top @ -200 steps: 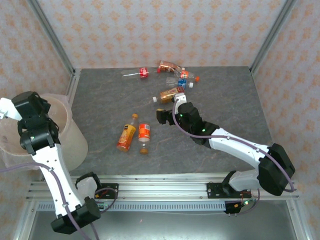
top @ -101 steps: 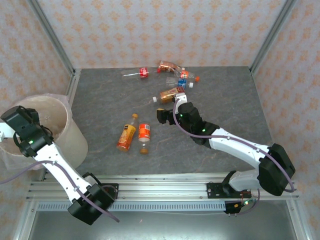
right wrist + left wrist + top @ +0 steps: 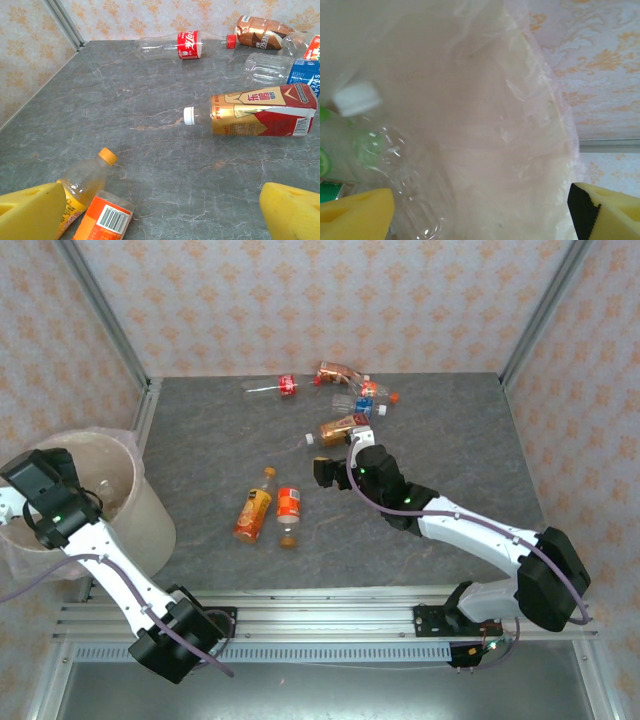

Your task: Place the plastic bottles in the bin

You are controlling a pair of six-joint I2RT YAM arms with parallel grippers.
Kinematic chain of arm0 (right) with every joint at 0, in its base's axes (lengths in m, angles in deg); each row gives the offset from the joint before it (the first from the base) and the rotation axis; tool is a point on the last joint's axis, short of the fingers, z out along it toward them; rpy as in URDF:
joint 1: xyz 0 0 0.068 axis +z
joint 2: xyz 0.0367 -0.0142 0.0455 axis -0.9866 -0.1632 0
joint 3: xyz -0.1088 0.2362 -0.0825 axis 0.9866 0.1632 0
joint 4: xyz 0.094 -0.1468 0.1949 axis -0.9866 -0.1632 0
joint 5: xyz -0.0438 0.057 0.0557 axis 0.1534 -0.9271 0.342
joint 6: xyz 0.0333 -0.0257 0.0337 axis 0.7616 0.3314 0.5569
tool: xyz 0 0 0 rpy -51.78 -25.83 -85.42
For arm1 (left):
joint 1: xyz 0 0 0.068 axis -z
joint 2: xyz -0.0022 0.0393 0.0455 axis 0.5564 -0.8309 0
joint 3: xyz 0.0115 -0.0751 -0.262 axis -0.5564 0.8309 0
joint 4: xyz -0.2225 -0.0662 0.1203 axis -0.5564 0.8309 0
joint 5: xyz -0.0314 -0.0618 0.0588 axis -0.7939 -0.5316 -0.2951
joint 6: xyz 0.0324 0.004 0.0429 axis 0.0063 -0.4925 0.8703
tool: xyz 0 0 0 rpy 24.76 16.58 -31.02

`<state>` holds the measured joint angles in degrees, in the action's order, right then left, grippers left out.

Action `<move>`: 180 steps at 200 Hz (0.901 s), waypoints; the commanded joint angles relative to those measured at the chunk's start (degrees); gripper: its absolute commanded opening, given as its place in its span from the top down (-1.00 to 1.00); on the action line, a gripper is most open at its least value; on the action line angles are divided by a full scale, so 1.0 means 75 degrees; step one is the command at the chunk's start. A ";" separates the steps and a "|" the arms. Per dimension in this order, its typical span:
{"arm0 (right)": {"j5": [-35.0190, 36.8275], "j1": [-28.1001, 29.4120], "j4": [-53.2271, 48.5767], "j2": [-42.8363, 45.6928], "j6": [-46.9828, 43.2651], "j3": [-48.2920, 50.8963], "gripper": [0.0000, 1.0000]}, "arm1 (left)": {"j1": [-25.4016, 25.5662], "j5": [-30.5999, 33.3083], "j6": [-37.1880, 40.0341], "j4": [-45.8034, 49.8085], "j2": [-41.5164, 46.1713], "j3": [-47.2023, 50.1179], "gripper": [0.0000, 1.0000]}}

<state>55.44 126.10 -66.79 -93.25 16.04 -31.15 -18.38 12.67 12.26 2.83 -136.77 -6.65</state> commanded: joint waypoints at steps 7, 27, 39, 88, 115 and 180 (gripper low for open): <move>0.0138 0.0004 -0.0032 0.0056 0.0225 -0.0097 -0.99 | -0.0062 -0.0191 0.0209 0.0270 0.0138 -0.0452 -0.89; 0.0160 0.0004 0.0002 0.0056 0.0325 -0.0121 -0.99 | -0.0053 -0.0391 0.0264 0.0322 0.0263 -0.0484 -0.93; 0.0187 0.0004 0.0073 0.0058 0.0405 -0.0084 -0.99 | -0.0039 -0.0626 0.0149 0.0154 0.0384 -0.0339 -0.98; 0.0227 0.0004 0.0156 0.0062 0.0506 -0.0010 -0.99 | 0.0676 -0.0982 0.0704 0.0081 0.0757 -0.0733 -1.00; 0.0296 0.0009 0.0223 0.0067 0.0538 0.0013 -0.99 | 0.1437 -0.1067 0.0870 0.0144 0.0884 -0.1089 -1.00; 0.0487 0.0004 0.0452 0.0063 0.0639 0.0177 -0.99 | 0.4400 -0.1814 0.1213 -0.2160 0.0962 -0.0885 -1.00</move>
<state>56.95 126.10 -65.80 -93.25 19.84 -30.93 7.66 2.16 17.24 -5.65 -128.27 -12.16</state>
